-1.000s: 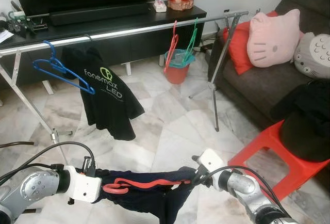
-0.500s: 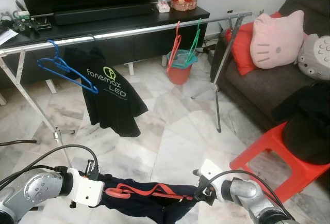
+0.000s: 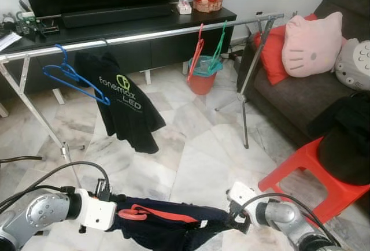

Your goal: Hang hanger

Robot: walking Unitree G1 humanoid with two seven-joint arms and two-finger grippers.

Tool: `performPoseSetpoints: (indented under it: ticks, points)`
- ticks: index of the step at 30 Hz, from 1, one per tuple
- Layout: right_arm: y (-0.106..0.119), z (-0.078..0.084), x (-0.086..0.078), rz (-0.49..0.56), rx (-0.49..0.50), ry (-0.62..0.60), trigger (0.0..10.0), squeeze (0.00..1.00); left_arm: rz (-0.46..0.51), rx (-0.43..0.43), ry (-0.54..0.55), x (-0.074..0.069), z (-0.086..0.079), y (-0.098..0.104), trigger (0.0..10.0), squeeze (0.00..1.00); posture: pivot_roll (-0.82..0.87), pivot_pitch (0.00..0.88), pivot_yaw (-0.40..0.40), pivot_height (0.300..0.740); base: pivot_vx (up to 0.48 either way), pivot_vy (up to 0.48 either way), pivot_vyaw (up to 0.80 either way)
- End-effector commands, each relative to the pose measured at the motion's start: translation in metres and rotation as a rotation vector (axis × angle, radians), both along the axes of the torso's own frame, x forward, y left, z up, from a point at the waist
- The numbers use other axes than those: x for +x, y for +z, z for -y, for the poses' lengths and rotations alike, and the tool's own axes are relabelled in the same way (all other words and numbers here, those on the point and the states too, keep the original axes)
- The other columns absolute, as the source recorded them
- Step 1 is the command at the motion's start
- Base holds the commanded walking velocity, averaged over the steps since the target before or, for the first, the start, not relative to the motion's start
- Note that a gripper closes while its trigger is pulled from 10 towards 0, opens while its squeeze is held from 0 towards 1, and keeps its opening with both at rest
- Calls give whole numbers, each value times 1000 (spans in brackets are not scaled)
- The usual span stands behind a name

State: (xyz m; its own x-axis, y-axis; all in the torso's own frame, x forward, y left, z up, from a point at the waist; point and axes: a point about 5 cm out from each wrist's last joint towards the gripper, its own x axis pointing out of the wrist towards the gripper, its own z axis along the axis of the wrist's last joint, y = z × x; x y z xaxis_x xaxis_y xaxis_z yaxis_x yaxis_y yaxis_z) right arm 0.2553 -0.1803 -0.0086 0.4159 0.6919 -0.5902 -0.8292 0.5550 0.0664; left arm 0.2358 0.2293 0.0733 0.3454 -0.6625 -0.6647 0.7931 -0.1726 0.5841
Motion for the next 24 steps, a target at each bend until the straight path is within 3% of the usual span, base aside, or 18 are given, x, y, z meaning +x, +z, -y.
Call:
performPoseSetpoints:
  ticks: [1,4,5,12,17,19,21,24]
  points:
    - [4,-3,-1,-29,84,27,10000,1000,8,10,8,4,-2,2,10000,0,22,0,-73,740,0,0,0]
    - [4,-5,-2,-64,114,53,10000,1000,6,8,6,4,-1,1,10000,0,22,0,-73,740,0,0,0]
    - [1,-8,-9,-97,100,120,10000,0,1,3,-2,3,2,1,10000,0,21,0,-72,740,0,0,0]
    - [-10,-15,-32,-265,109,314,10000,0,-20,1,-19,0,6,-2,10000,0,21,0,-72,740,0,0,0]
    - [-9,-17,-35,-275,136,350,10000,0,-22,3,-18,-1,6,-2,10000,0,21,0,-72,740,0,0,0]
    - [-9,-17,-30,-229,85,314,10000,0,-24,3,-17,-1,6,-3,10000,0,28,0,-75,740,0,0,0]
    - [-11,-11,-24,-167,-46,282,10000,0,-32,4,-14,-1,7,-4,10000,0,27,0,-75,740,0,0,0]
    - [-12,-6,-22,-138,-107,262,10000,0,-38,5,-5,-1,7,-4,10000,0,26,0,-76,740,0,0,0]
